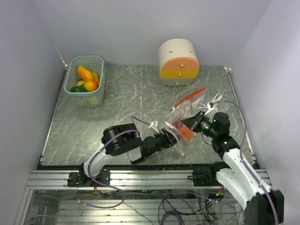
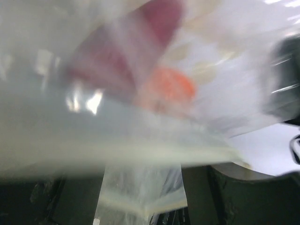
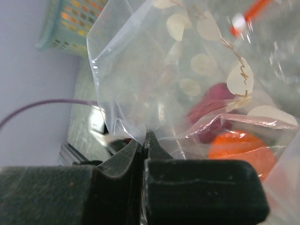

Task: Open the zip-top bag and remove the fake food
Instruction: Pick up the fake vegetable from the zipper food storage bag.

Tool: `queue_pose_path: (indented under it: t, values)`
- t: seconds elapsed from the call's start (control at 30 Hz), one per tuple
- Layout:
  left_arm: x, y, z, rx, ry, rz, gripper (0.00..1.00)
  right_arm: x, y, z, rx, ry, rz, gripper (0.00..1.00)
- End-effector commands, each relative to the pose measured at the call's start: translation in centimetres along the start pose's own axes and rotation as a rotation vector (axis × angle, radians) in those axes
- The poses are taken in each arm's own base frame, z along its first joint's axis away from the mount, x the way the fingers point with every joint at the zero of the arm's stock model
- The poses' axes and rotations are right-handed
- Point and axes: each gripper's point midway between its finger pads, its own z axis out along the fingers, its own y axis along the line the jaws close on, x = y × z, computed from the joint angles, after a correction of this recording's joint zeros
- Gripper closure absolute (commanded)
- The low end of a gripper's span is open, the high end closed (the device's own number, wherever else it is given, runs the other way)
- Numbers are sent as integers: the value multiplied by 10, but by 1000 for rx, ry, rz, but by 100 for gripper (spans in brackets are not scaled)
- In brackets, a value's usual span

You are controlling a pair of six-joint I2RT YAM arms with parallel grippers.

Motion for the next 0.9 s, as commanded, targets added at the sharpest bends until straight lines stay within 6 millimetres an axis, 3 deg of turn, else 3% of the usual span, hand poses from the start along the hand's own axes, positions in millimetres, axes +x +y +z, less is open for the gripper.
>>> queue_pose_path:
  t: [0.0, 0.23, 0.3, 0.43, 0.53, 0.7, 0.87]
  values:
    - [4, 64, -35, -79, -7, 145, 24, 42, -21, 10, -13, 126, 91, 100]
    - [-3, 76, -42, -120, -26, 188, 24, 39, -49, 12, 142, 123, 38, 100]
    - [-6, 75, -43, -122, -30, 193, 25, 39, -60, 13, 194, 137, 22, 87]
    - [-8, 75, -46, -126, -31, 202, 26, 42, -73, 12, 259, 158, -15, 46]
    - [-12, 72, -50, -127, -36, 210, 27, 41, -84, 11, 302, 143, -42, 34]
    - [-21, 68, -55, -137, -57, 282, 28, 52, -112, 23, 383, 194, -50, 27]
    - [-30, 72, -61, -187, -64, 354, 28, 58, -124, 42, 381, 204, -23, 31]
